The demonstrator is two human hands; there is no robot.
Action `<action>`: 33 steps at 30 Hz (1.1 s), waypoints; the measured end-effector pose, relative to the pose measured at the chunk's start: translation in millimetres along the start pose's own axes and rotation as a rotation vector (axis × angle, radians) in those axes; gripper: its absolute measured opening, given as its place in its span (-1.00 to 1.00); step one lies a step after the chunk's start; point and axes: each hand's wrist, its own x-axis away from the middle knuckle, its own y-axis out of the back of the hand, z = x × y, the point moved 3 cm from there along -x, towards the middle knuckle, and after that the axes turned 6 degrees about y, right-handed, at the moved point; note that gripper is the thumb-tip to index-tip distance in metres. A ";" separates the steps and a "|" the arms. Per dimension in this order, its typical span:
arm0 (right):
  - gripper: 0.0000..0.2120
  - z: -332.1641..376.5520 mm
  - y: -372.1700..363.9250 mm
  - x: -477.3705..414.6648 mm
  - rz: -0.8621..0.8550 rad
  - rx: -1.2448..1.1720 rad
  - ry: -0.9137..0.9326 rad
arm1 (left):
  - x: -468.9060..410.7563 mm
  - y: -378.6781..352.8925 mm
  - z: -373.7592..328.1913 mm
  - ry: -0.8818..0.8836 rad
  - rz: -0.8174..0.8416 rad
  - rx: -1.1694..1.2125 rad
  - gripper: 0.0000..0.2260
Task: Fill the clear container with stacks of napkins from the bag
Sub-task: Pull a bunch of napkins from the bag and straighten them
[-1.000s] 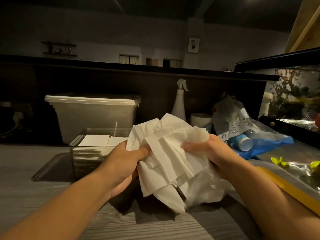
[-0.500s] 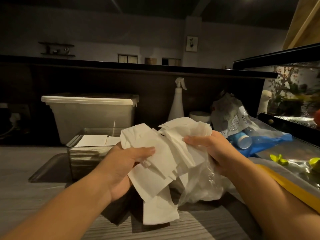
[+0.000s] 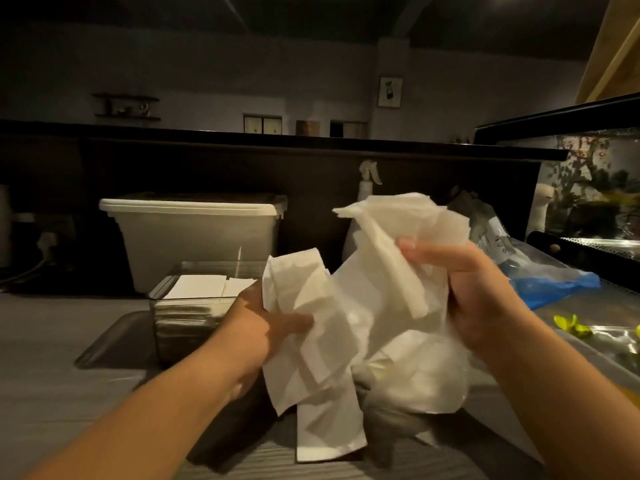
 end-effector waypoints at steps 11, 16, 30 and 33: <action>-0.65 -49.0 -23.0 2.3 -0.020 0.266 -0.099 | -4.2 -10.7 9.6 0.093 0.293 0.403 -0.59; -0.62 -59.3 -23.8 1.2 -0.076 0.332 -0.100 | -4.7 -13.1 11.8 0.095 0.460 0.420 -0.29; -0.72 -55.9 -19.6 -1.2 -0.068 0.461 -0.003 | -9.0 6.2 -1.1 -0.143 0.036 0.084 -0.74; -0.72 -59.2 -16.5 -5.4 0.088 0.619 0.015 | -12.1 19.3 -8.8 -0.182 -0.036 0.061 -0.78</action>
